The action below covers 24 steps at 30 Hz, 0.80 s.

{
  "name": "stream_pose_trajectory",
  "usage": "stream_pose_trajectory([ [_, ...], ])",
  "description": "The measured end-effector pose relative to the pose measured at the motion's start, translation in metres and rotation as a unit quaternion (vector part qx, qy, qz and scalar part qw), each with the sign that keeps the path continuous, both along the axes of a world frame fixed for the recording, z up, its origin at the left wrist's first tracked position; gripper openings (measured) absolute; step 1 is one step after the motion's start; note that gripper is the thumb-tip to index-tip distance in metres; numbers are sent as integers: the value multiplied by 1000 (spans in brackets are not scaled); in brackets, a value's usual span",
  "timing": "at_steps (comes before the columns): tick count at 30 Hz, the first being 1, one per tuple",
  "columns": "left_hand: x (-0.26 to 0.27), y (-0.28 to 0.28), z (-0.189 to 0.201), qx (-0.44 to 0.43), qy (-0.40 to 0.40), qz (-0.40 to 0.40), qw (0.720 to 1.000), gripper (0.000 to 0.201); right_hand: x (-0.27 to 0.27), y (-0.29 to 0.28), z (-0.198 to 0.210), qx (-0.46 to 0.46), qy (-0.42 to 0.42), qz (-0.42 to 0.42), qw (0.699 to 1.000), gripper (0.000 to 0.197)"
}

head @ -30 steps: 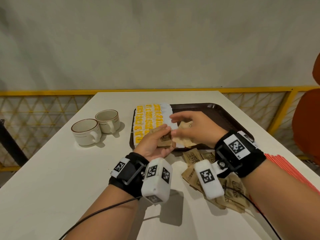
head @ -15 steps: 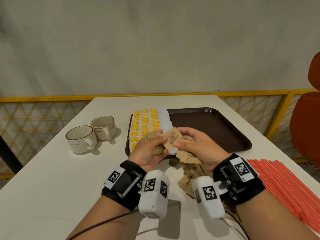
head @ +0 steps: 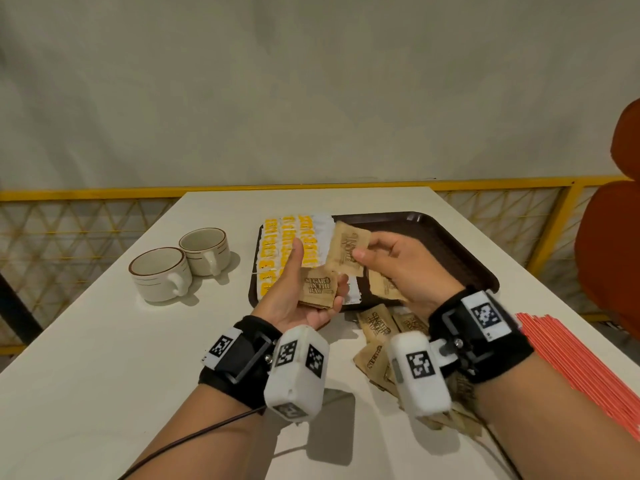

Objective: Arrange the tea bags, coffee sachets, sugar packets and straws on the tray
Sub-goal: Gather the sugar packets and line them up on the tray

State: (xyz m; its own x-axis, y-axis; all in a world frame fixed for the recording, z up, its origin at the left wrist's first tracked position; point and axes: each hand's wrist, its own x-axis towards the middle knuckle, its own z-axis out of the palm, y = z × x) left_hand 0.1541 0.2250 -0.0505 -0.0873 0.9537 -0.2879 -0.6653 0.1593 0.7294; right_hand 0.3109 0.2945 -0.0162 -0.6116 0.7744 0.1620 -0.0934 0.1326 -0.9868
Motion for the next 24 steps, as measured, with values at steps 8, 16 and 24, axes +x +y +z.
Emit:
stream_pose_trajectory([
  [8, 10, 0, 0, -102, 52, -76, 990, 95, -8, 6, 34, 269, -370, 168, 873, 12],
  [16, 14, -10, 1, -11, -37, -95, 995, 24, -16, 19, 11, 220, -266, 65, 936, 6],
  [24, 19, -4, -6, 8, 54, -77, 996, 35, -23, 14, -17, 56, -135, -58, 988, 17],
])
